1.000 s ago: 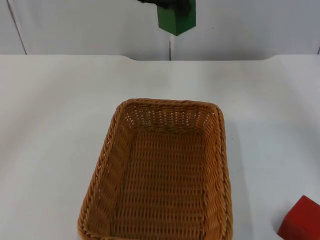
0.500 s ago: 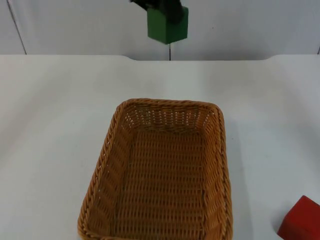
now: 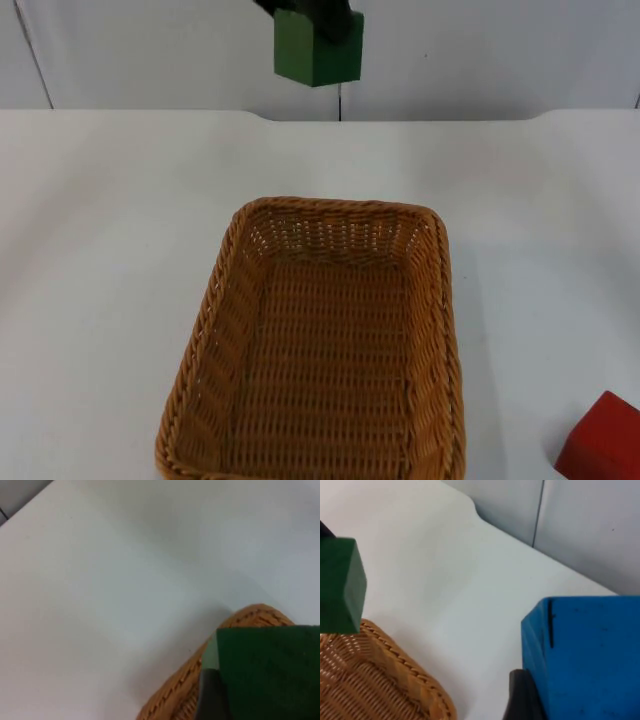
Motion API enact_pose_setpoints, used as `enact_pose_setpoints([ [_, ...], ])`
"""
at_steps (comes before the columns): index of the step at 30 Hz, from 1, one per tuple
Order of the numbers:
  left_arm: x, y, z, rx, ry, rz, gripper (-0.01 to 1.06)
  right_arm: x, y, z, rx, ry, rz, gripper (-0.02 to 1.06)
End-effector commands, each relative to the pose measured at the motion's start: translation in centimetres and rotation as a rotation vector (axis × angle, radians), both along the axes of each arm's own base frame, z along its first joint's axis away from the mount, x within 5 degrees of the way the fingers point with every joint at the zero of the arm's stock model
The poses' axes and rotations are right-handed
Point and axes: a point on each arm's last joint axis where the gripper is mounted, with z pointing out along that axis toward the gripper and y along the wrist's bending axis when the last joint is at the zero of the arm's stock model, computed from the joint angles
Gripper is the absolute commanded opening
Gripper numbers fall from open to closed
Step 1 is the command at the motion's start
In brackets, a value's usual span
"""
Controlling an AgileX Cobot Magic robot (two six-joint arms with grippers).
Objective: Pick up one cube with each hand and place exactly two cubes into the same basket, leaving the remaining cube outside.
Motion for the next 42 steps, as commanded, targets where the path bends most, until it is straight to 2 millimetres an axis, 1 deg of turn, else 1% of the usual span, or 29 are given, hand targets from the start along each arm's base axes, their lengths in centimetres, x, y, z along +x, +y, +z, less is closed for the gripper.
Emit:
enact_pose_setpoints([
  [1,-0.6,0.0,1.0,-0.006,0.013,0.001,0.00,-0.4,0.0,0.6,0.014,0.001,-0.004,0.00],
  [4,-1.0,0.1,1.1,0.005,0.037,-0.003,0.00,-0.5,0.5,0.6,0.010,0.000,0.009,0.00],
  [6,-1.2,0.2,1.2,0.008,0.058,-0.006,0.00,-0.8,1.3,0.6,0.010,0.000,0.030,0.00],
  [8,-1.2,0.2,1.2,0.009,0.065,0.011,0.00,-1.3,2.6,0.7,0.010,-0.006,0.063,0.00],
  [9,-1.2,0.2,1.2,0.009,0.065,0.011,0.00,-1.3,2.6,0.7,0.010,-0.006,0.063,0.00],
  [12,-1.3,0.4,1.3,0.015,0.069,0.035,0.00,-1.8,4.2,0.7,0.007,-0.021,0.099,0.00],
  [14,-1.4,0.5,1.8,0.021,0.058,0.043,0.00,-1.9,4.7,0.8,-0.001,-0.034,0.109,0.00],
  [16,-1.5,0.6,2.2,0.022,0.051,0.052,0.00,-1.9,4.7,0.8,-0.003,-0.034,0.109,0.00],
  [19,-2.2,0.9,3.8,0.009,0.019,0.056,0.00,-1.9,4.7,0.8,-0.004,-0.034,0.107,0.00],
  [21,-2.3,1.0,4.0,0.007,0.013,0.056,0.00,-1.9,4.7,0.8,-0.003,-0.032,0.105,0.00],
  [23,-2.9,1.2,5.3,-0.005,-0.013,0.058,0.00,-1.9,4.7,0.8,0.004,-0.027,0.098,0.00],
  [26,-3.6,1.5,5.7,-0.001,-0.012,0.060,0.00,-1.9,4.7,0.8,0.004,-0.027,0.098,0.00],
  [28,-5.2,2.1,4.9,0.021,0.036,0.055,0.00,-1.9,4.7,0.8,0.004,-0.027,0.098,0.00],
  [29,-5.7,2.4,4.5,0.027,0.021,0.053,0.00,-1.9,4.7,0.8,0.004,-0.027,0.098,0.00],
  [30,-5.7,2.4,4.5,0.027,0.021,0.053,0.00,-1.9,4.7,0.8,0.004,-0.027,0.098,0.00],
  [31,-6.4,2.7,4.0,0.025,0.002,0.075,0.00,-1.9,4.7,0.7,0.003,-0.025,0.098,0.00],
  [32,-7.6,3.3,3.3,0.016,-0.022,0.106,0.00,-1.9,4.7,0.7,0.003,-0.025,0.098,0.00],
  [34,-9.1,4.2,2.6,-0.004,-0.078,0.153,0.00,-1.9,4.8,0.7,0.003,-0.025,0.100,0.00],
  [35,-9.1,4.2,2.6,-0.004,-0.078,0.153,0.00,-1.9,4.8,0.7,0.003,-0.025,0.100,0.00],
  [39,-11.7,5.4,0.7,-0.010,-0.108,0.202,0.00,-2.2,5.4,0.7,0.006,-0.020,0.117,0.00],
  [40,-11.7,5.4,0.7,-0.010,-0.108,0.202,0.00,-2.2,5.4,0.7,0.006,-0.020,0.117,0.00],
  [42,-12.8,5.9,-0.5,0.003,-0.088,0.211,0.00,-2.7,6.2,0.6,0.005,-0.017,0.140,0.00],
])
